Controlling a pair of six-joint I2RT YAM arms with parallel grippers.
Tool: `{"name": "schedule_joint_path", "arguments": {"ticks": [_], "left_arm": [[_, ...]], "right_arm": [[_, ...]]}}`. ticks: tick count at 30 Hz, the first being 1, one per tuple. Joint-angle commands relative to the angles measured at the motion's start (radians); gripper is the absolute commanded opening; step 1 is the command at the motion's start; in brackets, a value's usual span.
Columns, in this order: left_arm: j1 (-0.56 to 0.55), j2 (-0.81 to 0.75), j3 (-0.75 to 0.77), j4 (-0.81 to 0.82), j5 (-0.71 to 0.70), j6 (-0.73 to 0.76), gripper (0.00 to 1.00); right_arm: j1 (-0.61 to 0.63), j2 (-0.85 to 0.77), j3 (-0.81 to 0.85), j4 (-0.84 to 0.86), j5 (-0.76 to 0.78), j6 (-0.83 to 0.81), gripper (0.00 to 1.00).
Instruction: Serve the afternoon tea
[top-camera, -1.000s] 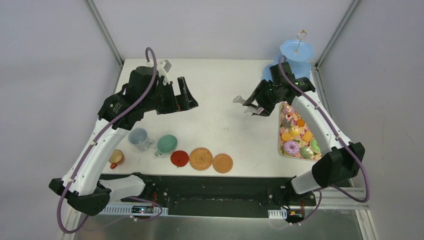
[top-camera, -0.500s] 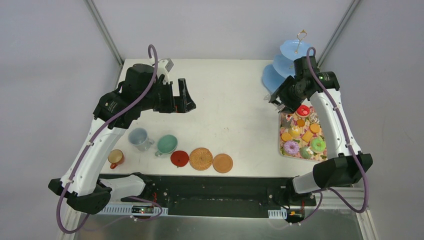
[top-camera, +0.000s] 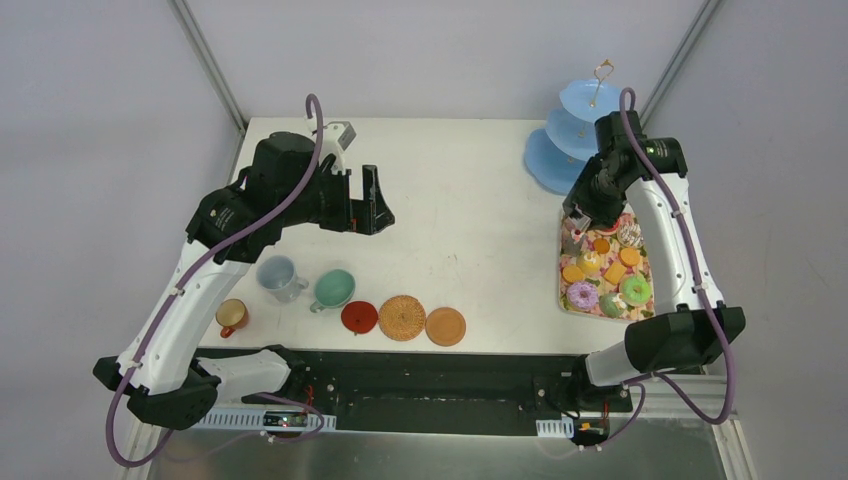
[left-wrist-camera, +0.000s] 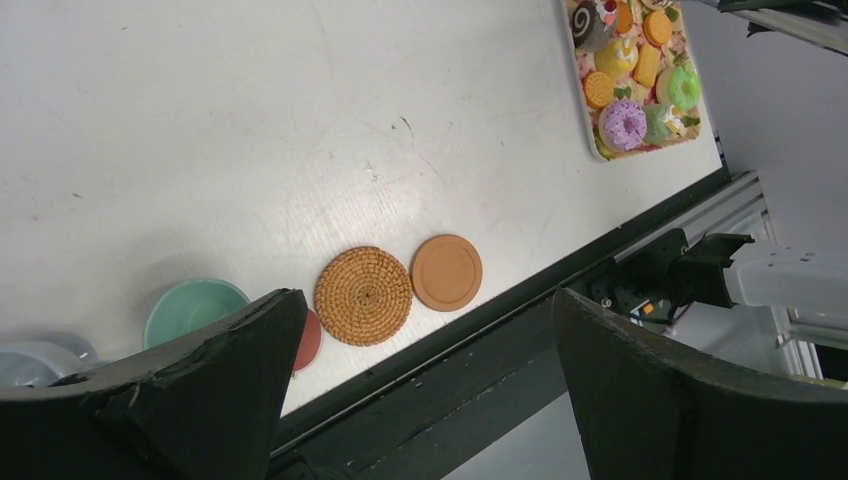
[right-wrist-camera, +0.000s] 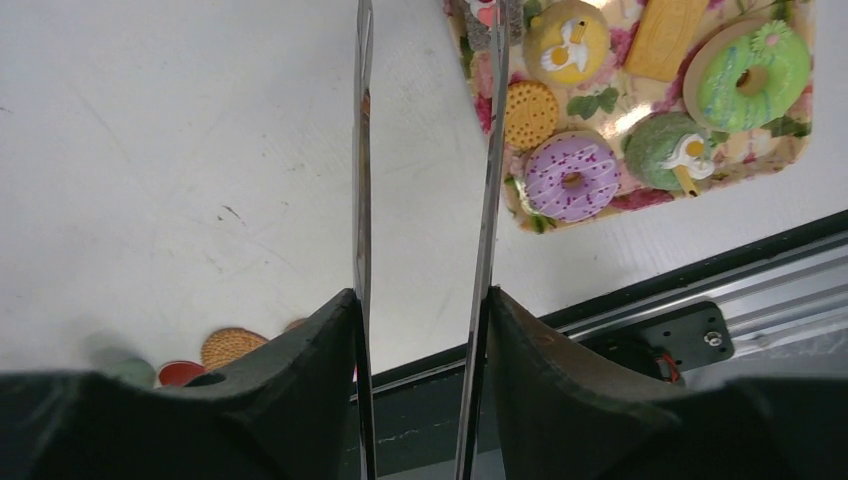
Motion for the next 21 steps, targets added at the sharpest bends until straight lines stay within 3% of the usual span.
{"name": "schedule_joint_path", "arguments": {"ticks": [1,21], "left_arm": [[-0.011,-0.014,0.023,-0.015,-0.031,0.041,0.99],[-0.018,0.005,0.045,-0.028,-0.064,0.070,0.99]], "right_arm": [[-0.015,0.006,-0.042,-0.018,0.049,-0.101,0.50],[-0.050,0.057,-0.169,0.092,0.042,-0.205,0.48]]}}
